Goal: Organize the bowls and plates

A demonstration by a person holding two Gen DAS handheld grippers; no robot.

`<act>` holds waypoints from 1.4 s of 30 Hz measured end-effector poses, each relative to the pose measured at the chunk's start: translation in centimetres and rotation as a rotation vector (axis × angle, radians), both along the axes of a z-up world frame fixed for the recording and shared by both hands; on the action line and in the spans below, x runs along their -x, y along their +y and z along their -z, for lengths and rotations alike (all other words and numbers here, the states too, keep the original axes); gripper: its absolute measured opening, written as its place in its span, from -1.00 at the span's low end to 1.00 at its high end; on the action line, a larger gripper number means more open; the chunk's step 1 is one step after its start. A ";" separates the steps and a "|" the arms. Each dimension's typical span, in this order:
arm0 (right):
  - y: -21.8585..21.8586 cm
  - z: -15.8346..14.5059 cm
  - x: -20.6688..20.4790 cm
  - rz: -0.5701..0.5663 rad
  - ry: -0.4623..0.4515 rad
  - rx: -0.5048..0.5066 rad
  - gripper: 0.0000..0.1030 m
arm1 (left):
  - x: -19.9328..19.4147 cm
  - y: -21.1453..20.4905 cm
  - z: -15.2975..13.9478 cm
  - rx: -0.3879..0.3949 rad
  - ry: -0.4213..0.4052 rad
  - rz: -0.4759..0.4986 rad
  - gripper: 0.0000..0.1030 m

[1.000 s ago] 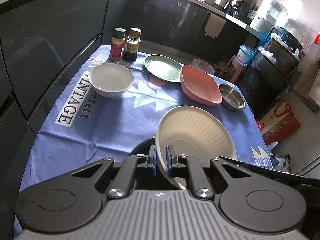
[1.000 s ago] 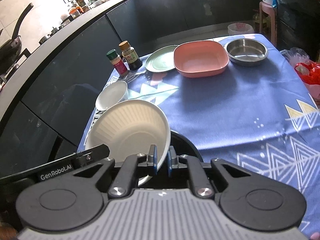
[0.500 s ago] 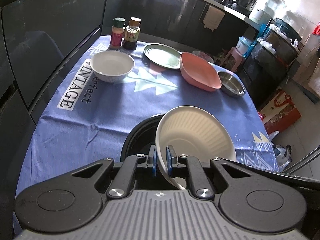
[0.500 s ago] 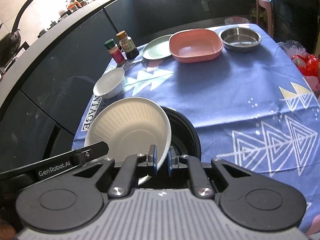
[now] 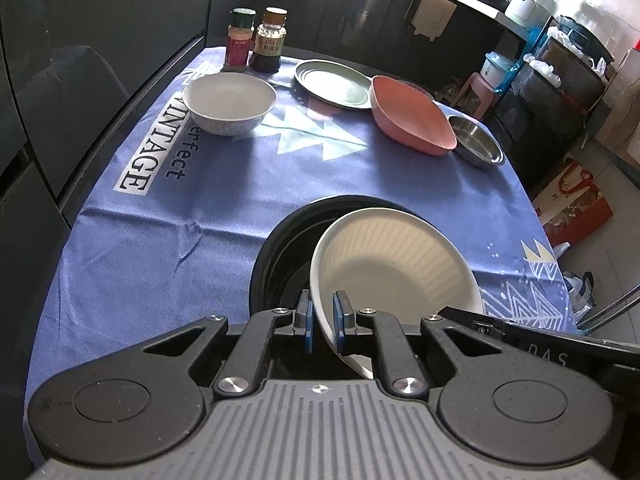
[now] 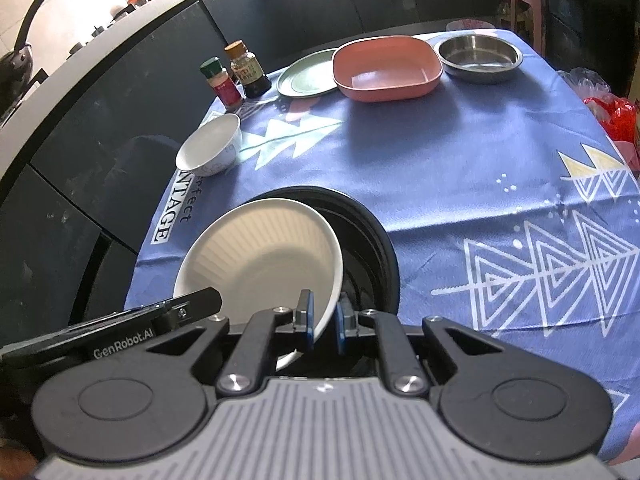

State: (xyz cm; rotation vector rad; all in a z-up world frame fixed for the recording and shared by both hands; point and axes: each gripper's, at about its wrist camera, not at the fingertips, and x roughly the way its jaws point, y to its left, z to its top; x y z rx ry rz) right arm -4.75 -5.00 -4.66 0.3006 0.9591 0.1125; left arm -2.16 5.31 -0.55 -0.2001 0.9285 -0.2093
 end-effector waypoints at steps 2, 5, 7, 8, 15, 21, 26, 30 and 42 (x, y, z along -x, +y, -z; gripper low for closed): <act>0.0 0.1 -0.1 0.001 0.005 0.002 1.00 | -0.1 0.0 0.2 -0.002 0.006 0.001 -0.81; 0.1 0.2 -0.2 0.001 0.010 0.005 1.00 | -0.3 -0.1 0.4 -0.006 0.011 0.002 -0.81; 0.1 0.2 -0.3 0.001 0.012 0.006 1.00 | -0.4 -0.1 0.5 -0.007 0.013 0.003 -0.81; 0.1 0.2 -0.3 0.001 0.013 0.006 1.00 | -0.4 -0.1 0.5 -0.008 0.014 0.003 -0.80; 0.2 0.5 -0.5 0.003 0.021 0.004 1.00 | -0.6 -0.1 0.9 -0.009 0.028 0.005 -0.80; 0.1 0.6 -0.6 0.006 0.023 0.003 1.00 | -0.7 -0.2 1.1 -0.012 0.033 0.008 -0.79; 0.1 0.9 -0.8 0.010 0.031 0.003 1.00 | -0.8 -0.3 1.3 -0.017 0.035 0.008 -0.79; 0.2 1.2 -0.9 0.010 0.036 0.002 1.00 | -0.8 -0.2 1.4 -0.021 0.038 0.005 -0.79; -0.2 1.1 -0.7 0.039 0.019 0.018 1.00 | -0.8 0.2 1.2 -0.024 0.025 -0.022 -0.80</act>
